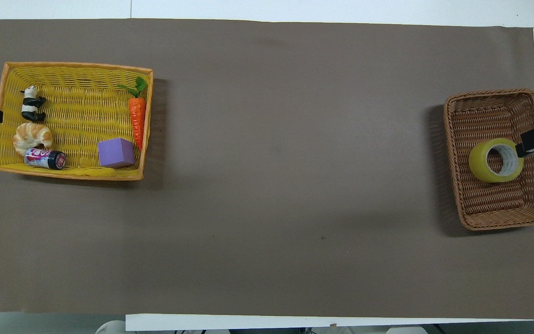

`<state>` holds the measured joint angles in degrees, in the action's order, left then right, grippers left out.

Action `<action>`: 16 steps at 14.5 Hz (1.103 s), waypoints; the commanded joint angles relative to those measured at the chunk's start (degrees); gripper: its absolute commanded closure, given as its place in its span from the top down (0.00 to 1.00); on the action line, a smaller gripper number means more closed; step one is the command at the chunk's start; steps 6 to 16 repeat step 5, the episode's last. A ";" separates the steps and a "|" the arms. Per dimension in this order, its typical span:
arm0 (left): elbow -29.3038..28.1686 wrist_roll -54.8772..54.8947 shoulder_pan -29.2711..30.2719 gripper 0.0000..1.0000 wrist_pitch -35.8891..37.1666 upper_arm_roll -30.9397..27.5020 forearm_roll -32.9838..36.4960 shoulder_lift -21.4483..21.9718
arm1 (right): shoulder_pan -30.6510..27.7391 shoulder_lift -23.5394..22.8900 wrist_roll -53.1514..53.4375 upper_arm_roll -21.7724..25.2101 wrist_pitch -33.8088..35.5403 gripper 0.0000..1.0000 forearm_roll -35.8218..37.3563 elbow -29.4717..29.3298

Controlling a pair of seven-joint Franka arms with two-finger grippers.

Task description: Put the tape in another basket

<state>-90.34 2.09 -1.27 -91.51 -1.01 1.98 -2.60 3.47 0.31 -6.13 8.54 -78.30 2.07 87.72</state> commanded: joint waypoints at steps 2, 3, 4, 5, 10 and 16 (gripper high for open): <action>-1.24 0.54 -0.48 1.00 -0.52 -0.49 0.56 1.19 | 0.31 0.39 0.50 0.96 0.78 0.99 1.09 -0.70; -1.24 0.54 -0.57 1.00 -0.52 -0.49 0.56 1.19 | 0.23 0.48 0.50 1.04 0.69 0.99 1.09 -0.53; -1.24 0.54 -0.48 1.00 -0.60 -0.49 0.56 1.19 | 0.23 0.57 0.59 1.13 0.69 0.99 1.09 -0.27; -1.24 0.54 -0.48 1.00 -0.52 -0.49 0.56 1.19 | 0.14 0.66 0.50 1.13 0.69 0.99 1.09 -0.26; -1.24 0.54 -0.48 1.00 -0.52 -0.49 0.56 1.19 | 0.14 0.66 0.50 1.13 0.69 0.99 1.09 -0.26; -1.24 0.54 -0.48 1.00 -0.52 -0.49 0.56 1.19 | 0.14 0.66 0.50 1.13 0.69 0.99 1.09 -0.26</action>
